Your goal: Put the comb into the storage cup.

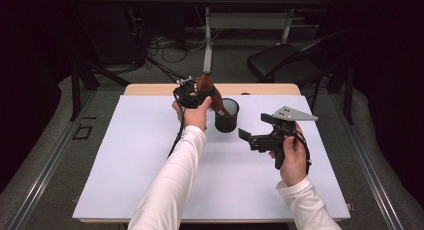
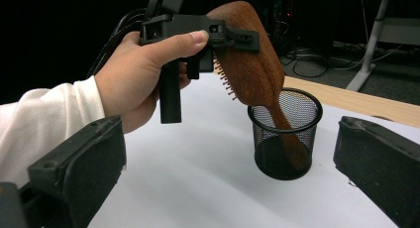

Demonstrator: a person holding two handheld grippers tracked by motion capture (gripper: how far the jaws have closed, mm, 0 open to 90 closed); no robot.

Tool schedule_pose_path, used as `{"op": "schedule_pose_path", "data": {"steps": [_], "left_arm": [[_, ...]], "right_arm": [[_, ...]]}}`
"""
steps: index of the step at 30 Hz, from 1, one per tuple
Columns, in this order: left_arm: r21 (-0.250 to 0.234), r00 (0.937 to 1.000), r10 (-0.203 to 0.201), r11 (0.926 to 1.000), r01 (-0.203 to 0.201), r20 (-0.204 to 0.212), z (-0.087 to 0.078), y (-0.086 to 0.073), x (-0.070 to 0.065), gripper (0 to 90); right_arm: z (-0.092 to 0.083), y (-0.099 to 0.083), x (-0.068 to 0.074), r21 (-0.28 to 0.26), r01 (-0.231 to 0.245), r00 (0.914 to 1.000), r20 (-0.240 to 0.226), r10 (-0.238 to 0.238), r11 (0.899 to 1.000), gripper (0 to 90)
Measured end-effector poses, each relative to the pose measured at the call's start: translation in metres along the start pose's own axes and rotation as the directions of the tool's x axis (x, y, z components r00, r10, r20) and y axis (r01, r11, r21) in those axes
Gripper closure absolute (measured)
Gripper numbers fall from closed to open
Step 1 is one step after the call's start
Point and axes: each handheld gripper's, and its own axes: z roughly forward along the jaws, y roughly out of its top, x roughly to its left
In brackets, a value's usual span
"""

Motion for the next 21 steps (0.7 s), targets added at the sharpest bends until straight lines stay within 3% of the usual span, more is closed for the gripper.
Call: {"op": "schedule_pose_path", "data": {"steps": [10, 21], "left_arm": [[0.006, 0.9996, 0.002, 1.0, -0.003, 0.027, 0.001, 0.0016, 0.005, 48.5], [0.004, 0.9996, 0.005, 1.0, -0.005, 0.028, 0.0012, 0.0014, 0.0062, 47.8]], "right_arm": [[0.0017, -0.0005, 0.0002, 0.007, -0.001, 1.0, -0.003, 0.001, 1.0, 0.0], [0.0017, -0.0007, -0.0005, 0.005, -0.002, 1.0, -0.003, 0.002, 1.0, 0.0]]}}
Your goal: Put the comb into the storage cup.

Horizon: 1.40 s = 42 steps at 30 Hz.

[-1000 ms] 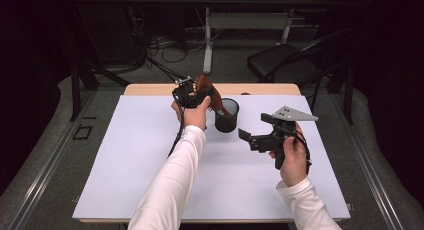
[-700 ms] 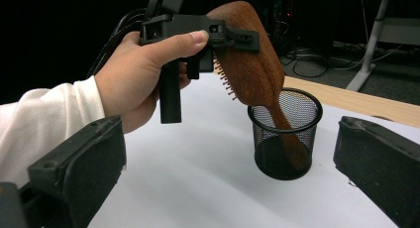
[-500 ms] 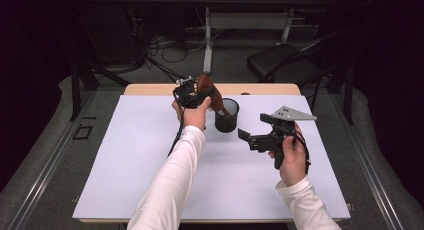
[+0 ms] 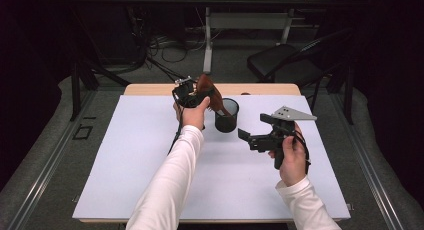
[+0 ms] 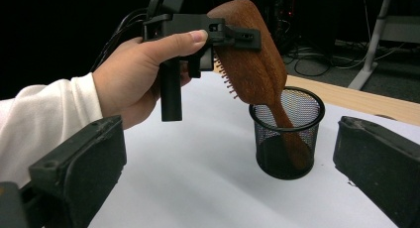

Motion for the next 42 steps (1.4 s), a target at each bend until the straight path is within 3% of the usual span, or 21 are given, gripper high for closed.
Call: {"op": "schedule_pose_path", "data": {"steps": [27, 42], "left_arm": [[-0.004, 1.0, -0.003, 1.0, 0.003, 0.005, -0.0005, -0.0008, 0.0021, 45.8], [-0.003, 0.9995, -0.03, 0.9996, 0.03, 0.004, -0.001, -0.0002, 0.0047, 43.2]], "right_arm": [[-0.0029, -0.0029, -0.0014, 0.005, -0.004, 0.9999, 0.011, 0.004, 1.0, 0.0], [-0.004, -0.0043, -0.0021, 0.008, -0.009, 0.9998, 0.016, 0.009, 1.0, 0.0]]}}
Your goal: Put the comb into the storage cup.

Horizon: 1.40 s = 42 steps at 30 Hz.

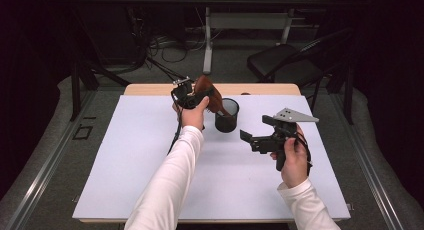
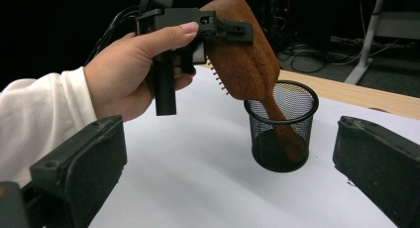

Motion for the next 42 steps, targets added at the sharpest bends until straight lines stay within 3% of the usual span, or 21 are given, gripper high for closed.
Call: {"op": "schedule_pose_path", "data": {"steps": [15, 21, 33, 39, 42], "left_arm": [[-0.003, 0.9999, -0.005, 1.0, 0.005, 0.011, -0.0005, 0.0003, 0.0016, 42.3], [-0.001, 0.9997, -0.01, 0.9999, 0.01, 0.022, 0.0002, 0.0005, 0.0019, 36.9], [-0.001, 1.0, 0.005, 1.0, -0.005, 0.004, 0.001, 0.0, 0.0023, 25.9], [-0.009, 0.9999, -0.005, 0.9999, 0.005, -0.011, 0.0008, 0.0009, 0.0028, 15.4], [-0.014, 1.0, 0.0, 0.9999, 0.0, -0.006, -0.0003, 0.0017, 0.0024, 15.1]], "right_arm": [[-0.0013, -0.0012, -0.0004, 0.001, -0.002, 1.0, 0.003, 0.002, 1.0, 0.0], [-0.0016, -0.0016, -0.0009, 0.001, -0.002, 1.0, 0.005, 0.002, 1.0, 0.0], [-0.0019, -0.0022, -0.0009, 0.006, -0.003, 1.0, 0.008, 0.003, 1.0, 0.0], [-0.0023, -0.003, -0.0014, 0.006, 0.0, 0.9999, 0.011, 0.0, 1.0, 0.0], [-0.0024, -0.0034, -0.0015, 0.007, 0.0, 0.9999, 0.013, -0.001, 1.0, 0.0]]}}
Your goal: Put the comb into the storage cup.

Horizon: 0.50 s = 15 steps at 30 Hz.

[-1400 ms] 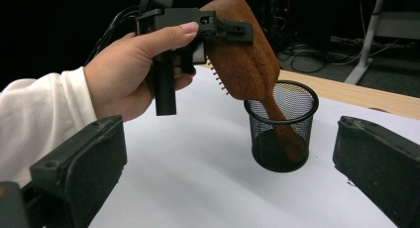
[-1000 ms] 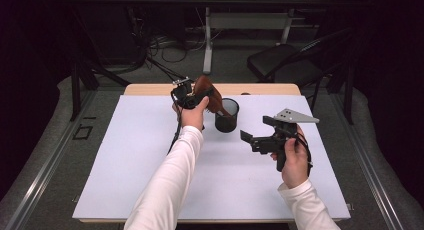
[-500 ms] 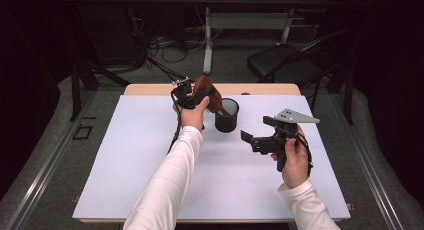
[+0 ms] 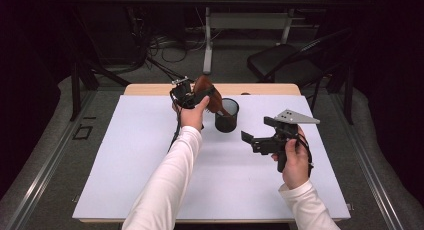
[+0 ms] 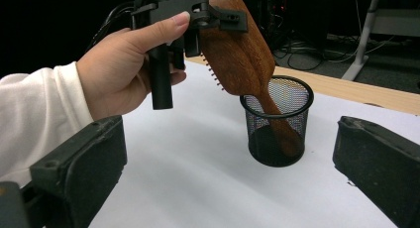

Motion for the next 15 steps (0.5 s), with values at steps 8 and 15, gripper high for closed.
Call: {"op": "schedule_pose_path", "data": {"steps": [8, 15], "left_arm": [[-0.024, 1.0, 0.001, 0.9997, -0.001, -0.008, -0.0044, 0.0039, -0.0016, 5.8], [-0.033, 0.9991, 0.01, 0.9994, -0.012, -0.041, -0.0091, 0.0072, 0.0004, 1.7]], "right_arm": [[0.0002, -0.001, 0.0, 0.001, -0.002, 1.0, 0.003, 0.002, 1.0, 0.0], [0.001, -0.0013, -0.0007, 0.004, -0.002, 1.0, 0.003, 0.002, 1.0, 0.0]]}}
